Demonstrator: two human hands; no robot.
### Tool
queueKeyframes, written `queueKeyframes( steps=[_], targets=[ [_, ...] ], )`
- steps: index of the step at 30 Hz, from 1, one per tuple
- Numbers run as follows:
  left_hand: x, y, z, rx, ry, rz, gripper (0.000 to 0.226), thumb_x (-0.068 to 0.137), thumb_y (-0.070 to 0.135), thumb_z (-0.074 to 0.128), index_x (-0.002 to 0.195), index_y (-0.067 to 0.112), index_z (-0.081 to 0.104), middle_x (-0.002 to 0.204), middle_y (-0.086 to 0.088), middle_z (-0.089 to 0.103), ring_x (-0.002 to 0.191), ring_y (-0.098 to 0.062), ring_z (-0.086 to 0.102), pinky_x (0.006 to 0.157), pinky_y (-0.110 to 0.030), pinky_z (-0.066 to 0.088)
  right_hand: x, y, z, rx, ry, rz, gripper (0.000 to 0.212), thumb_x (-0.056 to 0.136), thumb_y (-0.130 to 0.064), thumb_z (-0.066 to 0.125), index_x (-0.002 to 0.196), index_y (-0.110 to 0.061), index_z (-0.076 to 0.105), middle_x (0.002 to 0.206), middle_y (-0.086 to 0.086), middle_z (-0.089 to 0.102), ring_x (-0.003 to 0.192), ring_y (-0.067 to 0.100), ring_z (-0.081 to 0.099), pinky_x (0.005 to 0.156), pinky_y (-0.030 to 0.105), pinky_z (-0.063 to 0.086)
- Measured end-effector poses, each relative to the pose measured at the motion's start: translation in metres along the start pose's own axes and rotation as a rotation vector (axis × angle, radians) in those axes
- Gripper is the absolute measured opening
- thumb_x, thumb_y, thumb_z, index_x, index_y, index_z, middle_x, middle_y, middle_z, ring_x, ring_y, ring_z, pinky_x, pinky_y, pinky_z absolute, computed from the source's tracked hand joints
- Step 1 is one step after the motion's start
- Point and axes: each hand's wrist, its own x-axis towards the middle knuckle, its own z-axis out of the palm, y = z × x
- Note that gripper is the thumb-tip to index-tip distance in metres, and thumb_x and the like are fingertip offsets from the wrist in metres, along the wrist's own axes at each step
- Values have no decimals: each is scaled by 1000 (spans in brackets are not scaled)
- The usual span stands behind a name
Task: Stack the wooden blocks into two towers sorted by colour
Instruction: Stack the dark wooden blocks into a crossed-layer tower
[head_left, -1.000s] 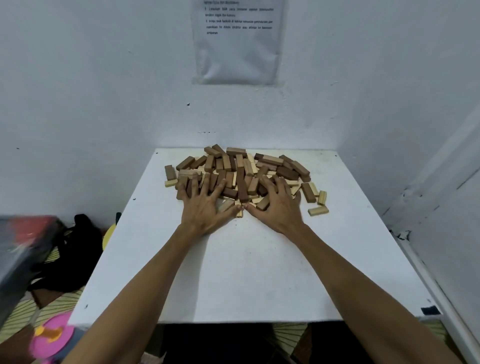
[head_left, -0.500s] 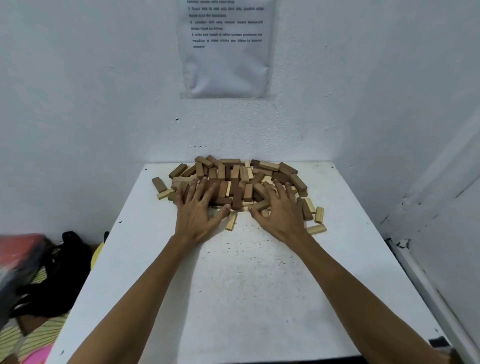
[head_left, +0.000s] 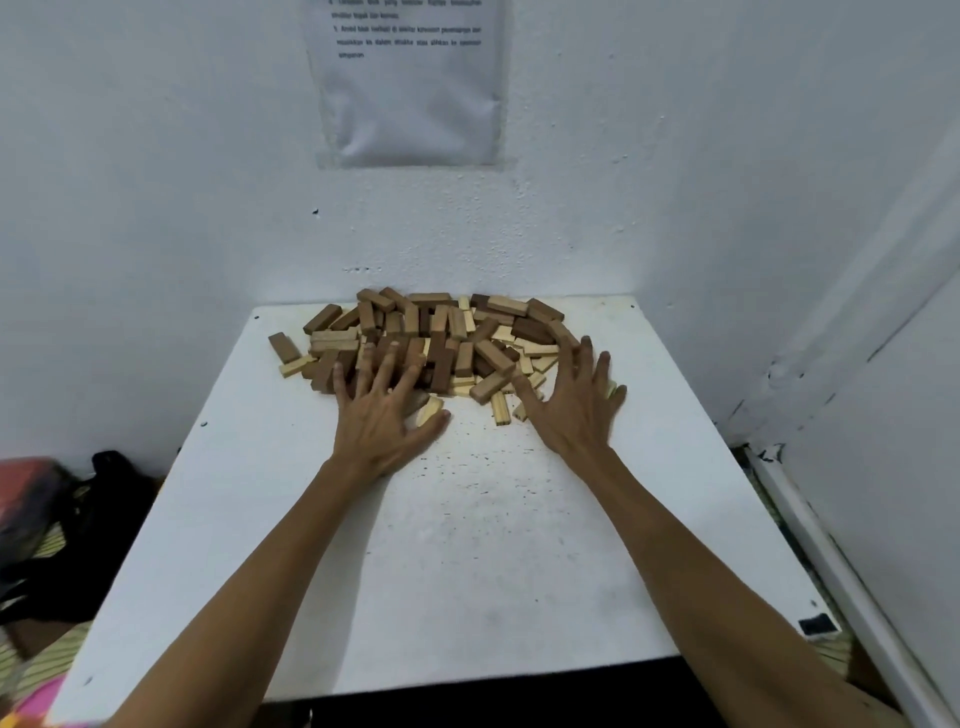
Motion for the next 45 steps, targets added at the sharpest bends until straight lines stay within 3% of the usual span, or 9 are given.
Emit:
queueKeyframes(
  steps=[6, 10, 14, 20, 23, 25, 30, 36, 45],
  targets=[
    [16, -11, 2, 32, -30, -76, 93, 82, 93, 27, 162, 46, 22, 174, -5, 14, 160, -34, 2, 123, -65, -7, 41, -16, 14, 51, -46, -94, 91, 89, -82, 30, 161, -26, 23, 170, 8, 19, 155, 36, 19, 117, 66, 25],
    [23, -13, 3, 21, 22, -24, 90, 84, 92, 30, 159, 43, 33, 172, -3, 22, 161, -24, 9, 124, -64, 3, 59, -24, 22, 38, -83, -99, 82, 93, -76, 41, 159, -27, 34, 171, 9, 19, 155, 38, 17, 119, 66, 23],
    [19, -16, -1, -86, 60, 0, 88, 89, 88, 23, 160, 37, 34, 173, 2, 18, 161, -16, 4, 127, -59, -1, 54, -21, 17, 75, -4, -113, 74, 99, -69, 41, 157, -23, 39, 170, 9, 22, 158, 34, 11, 120, 70, 15],
    [19, -44, -12, -137, 183, -280, 74, 96, 73, 32, 154, 28, 42, 171, -9, 21, 160, -30, 4, 126, -59, 1, 26, -23, 16, 121, 12, -55, 95, 85, -86, 21, 156, -27, 38, 169, 7, 24, 157, 38, 10, 117, 75, 14],
    [22, -57, -13, -206, 134, -456, 81, 94, 76, 30, 159, 27, 31, 172, -18, 9, 158, -41, 0, 127, -59, 2, 27, -29, 21, 61, -55, -103, 96, 83, -90, 21, 159, -33, 30, 172, 6, 15, 158, 37, 8, 115, 76, 9],
    [30, -69, -12, -277, 88, -529, 88, 92, 78, 27, 161, 23, 24, 169, -23, 12, 155, -45, 10, 126, -59, 11, 31, -34, 26, 24, -94, -123, 94, 85, -90, 23, 161, -35, 28, 173, 6, 13, 159, 35, 7, 116, 77, 8],
    [52, -89, -12, -403, 134, -372, 67, 96, 68, 42, 157, 45, 27, 155, -3, 43, 138, -33, 44, 117, -53, 34, 43, -44, 32, -9, -116, -139, 78, 94, -80, 27, 159, -37, 32, 171, 5, 19, 159, 32, 10, 115, 78, 6],
    [66, -91, -13, -482, 95, -294, 64, 104, 60, 34, 163, 45, 16, 157, -12, 43, 140, -33, 46, 114, -47, 38, 49, -45, 33, -3, -1, -132, 76, 93, -76, 23, 148, -32, 51, 165, 2, 35, 157, 35, 13, 115, 77, 8],
    [29, -71, -21, -699, 281, -456, 61, 98, 55, 46, 144, 16, 57, 154, -7, 46, 144, -24, 41, 119, -50, 36, 18, -60, 31, 204, 198, -309, 49, 98, -45, 45, 128, -12, 66, 142, 9, 61, 143, 37, 38, 114, 62, 33]
  ],
)
